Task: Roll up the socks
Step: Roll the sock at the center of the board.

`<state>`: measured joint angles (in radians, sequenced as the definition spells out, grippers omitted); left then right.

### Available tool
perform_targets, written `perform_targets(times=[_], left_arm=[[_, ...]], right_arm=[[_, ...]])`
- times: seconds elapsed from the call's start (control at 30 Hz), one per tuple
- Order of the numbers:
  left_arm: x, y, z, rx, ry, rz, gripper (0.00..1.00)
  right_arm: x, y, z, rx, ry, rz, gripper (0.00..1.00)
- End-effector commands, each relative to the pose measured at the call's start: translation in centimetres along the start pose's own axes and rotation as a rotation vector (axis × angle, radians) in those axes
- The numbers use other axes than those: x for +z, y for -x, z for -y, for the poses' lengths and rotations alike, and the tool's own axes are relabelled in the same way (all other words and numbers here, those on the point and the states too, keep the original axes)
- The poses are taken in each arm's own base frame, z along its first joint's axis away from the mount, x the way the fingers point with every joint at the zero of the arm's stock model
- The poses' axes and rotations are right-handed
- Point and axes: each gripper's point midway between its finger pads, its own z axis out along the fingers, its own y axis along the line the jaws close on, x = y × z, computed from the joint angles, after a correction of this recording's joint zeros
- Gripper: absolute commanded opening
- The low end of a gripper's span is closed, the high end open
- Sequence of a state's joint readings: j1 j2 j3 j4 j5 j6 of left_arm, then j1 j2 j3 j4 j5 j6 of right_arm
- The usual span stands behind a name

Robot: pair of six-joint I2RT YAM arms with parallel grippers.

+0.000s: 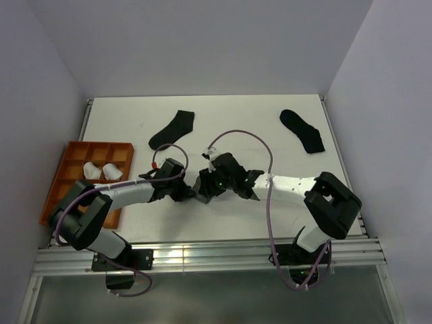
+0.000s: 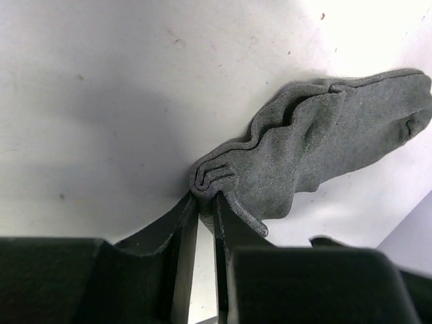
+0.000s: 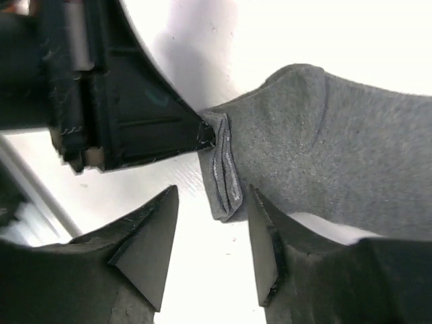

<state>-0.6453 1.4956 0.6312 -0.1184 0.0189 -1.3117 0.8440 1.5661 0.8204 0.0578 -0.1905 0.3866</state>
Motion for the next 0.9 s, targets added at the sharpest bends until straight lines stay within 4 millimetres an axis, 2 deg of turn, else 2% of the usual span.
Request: perform_targets(times=[0.0,0.03,0.13,0.33,0.5,0.77,0.87], left_arm=[[0.6,-0.4,-7.0,0.088,0.274,0.0,0.2],[0.6,-0.4,-6.9,0.096,0.274,-0.006,0.2],[0.8,-0.4,-6.8,0.105,0.279,-0.013,0.2],[0.6,-0.4,-6.4,0.109,0.267,-0.013,0.2],[0.7,-0.4,-6.6,0.118,0.277,-0.019,0.2],[0.6,-0.3,-6.3,0.118,0.278,-0.019,0.2],[0.4,-0.1,-6.1,0.116,0.28,-0.014,0.2]], right_arm=[[-0.6,0.3,1.3,-0.202,-0.161,0.073,0.49],[-0.6,0.6,1.1,-0.232,-0.179,0.092,0.49],[0.2,-0.2,-0.2,-0.318,-0.179,0.082,0.48],[1.9,-1.5,-0.7,-0.379,-0.194,0.044,0.43],[3.2,-3.0,0.0,-0.414,-0.231,-0.004,0.42],[3.7,-5.2,1.2,-0.452,-0.301,-0.069,0.41],[4.0,-6.3,1.7,-0.46,-0.333,-0.1,0.37]])
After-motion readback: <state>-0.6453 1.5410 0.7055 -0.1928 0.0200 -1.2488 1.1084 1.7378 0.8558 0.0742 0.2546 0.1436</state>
